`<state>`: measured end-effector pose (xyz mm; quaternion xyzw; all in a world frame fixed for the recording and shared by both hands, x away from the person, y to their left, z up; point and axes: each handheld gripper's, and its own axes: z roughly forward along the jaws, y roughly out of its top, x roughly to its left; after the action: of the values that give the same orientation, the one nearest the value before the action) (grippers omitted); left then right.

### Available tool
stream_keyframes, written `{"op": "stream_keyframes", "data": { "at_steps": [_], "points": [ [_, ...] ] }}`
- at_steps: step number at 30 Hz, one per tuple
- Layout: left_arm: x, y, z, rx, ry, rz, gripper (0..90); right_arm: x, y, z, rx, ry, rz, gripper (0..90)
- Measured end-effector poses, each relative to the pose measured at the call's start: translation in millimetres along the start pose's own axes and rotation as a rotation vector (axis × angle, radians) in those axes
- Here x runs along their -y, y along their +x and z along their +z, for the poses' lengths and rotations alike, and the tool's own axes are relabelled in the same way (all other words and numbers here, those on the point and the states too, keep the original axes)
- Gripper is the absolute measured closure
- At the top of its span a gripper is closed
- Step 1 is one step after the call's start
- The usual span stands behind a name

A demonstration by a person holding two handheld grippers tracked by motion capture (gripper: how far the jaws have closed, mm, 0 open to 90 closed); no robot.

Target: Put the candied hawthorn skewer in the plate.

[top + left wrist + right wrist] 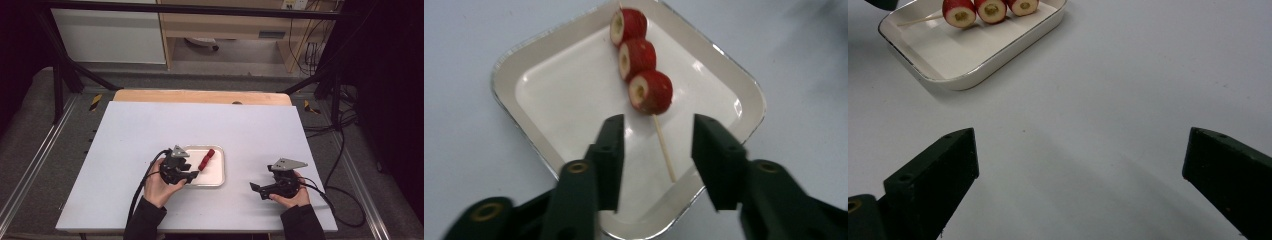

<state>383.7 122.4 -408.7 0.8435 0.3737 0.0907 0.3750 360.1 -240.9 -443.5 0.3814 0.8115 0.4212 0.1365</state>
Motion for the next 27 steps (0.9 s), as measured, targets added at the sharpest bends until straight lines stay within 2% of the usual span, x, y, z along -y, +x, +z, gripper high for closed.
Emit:
{"op": "stream_keyframes", "data": {
  "at_steps": [3, 6, 8, 13, 19, 27],
  "points": [
    [1.2, 9.0, -7.3, 0.014, -0.016, 0.025, 36.0, -0.2, -0.1, -0.4, 0.0, -0.001, 0.003, 1.7],
    [3.4, 15.7, -15.1, 0.014, -0.024, 0.045, 26.2, -0.5, -0.2, -0.7, 0.0, -0.001, 0.008, 1.5],
    [7.3, 20.1, -22.0, 0.03, -0.034, 0.045, 20.6, -0.4, -0.2, -0.7, 0.0, -0.001, 0.009, 1.3],
    [22.8, 29.2, -34.6, 0.006, -0.046, 0.064, 10.0, -0.5, -0.1, -0.8, -0.002, -0.003, 0.011, 1.1],
    [52.0, 40.0, -47.2, -0.024, -0.06, 0.068, 7.6, -0.5, -0.4, -1.2, -0.001, 0.0, 0.009, 0.9],
    [88.3, 58.3, -65.7, -0.07, -0.08, 0.03, 7.7, 0.2, 0.5, -1.6, -0.004, 0.005, 0.002, 0.7]
  ]
}}
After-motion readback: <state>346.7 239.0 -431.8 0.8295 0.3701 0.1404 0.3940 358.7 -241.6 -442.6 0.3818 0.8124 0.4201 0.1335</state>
